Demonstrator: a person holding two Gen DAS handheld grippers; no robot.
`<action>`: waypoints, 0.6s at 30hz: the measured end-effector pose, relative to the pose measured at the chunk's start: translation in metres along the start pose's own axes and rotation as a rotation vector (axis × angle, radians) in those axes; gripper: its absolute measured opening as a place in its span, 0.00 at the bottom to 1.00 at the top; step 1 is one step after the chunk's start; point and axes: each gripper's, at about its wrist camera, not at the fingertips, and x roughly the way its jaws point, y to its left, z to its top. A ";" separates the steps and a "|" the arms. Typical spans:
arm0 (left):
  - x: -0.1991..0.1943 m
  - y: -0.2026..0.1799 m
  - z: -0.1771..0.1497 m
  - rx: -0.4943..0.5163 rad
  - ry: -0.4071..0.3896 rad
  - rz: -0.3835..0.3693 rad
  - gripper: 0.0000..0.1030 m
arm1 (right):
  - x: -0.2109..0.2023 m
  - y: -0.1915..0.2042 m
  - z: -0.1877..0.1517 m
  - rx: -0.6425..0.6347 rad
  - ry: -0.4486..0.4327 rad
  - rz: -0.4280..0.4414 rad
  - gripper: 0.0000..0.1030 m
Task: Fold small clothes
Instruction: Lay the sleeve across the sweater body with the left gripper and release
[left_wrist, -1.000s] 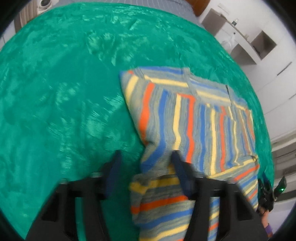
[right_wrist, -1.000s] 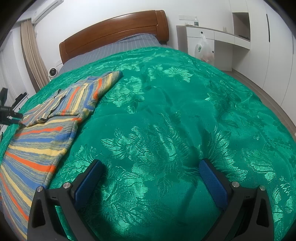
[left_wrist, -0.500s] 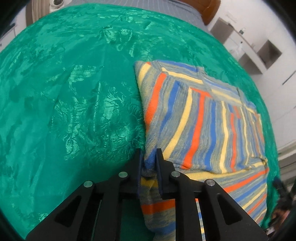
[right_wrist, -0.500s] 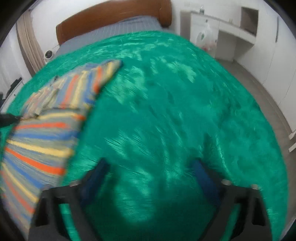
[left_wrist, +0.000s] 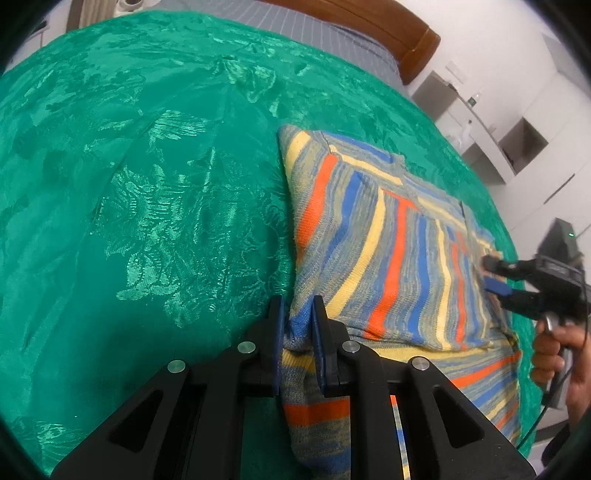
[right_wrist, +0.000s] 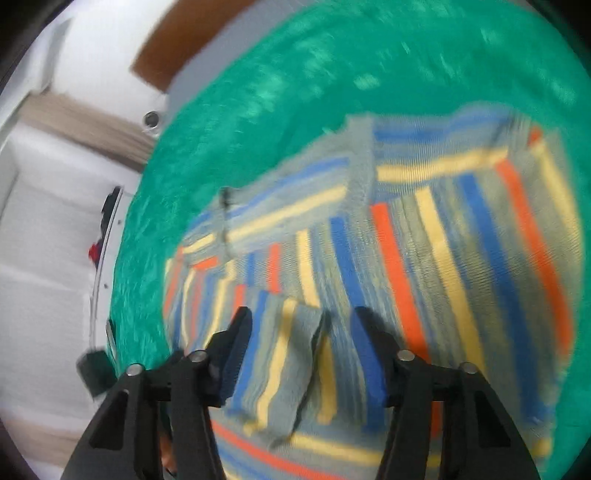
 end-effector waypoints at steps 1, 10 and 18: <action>0.000 0.001 0.000 -0.003 -0.007 -0.005 0.15 | 0.005 0.001 0.002 0.000 0.017 0.011 0.10; -0.001 -0.004 -0.005 0.026 -0.044 0.024 0.15 | 0.009 0.039 -0.002 -0.321 -0.056 -0.210 0.12; 0.000 -0.003 -0.007 0.021 -0.058 0.017 0.15 | -0.032 0.018 -0.056 -0.006 0.023 0.034 0.44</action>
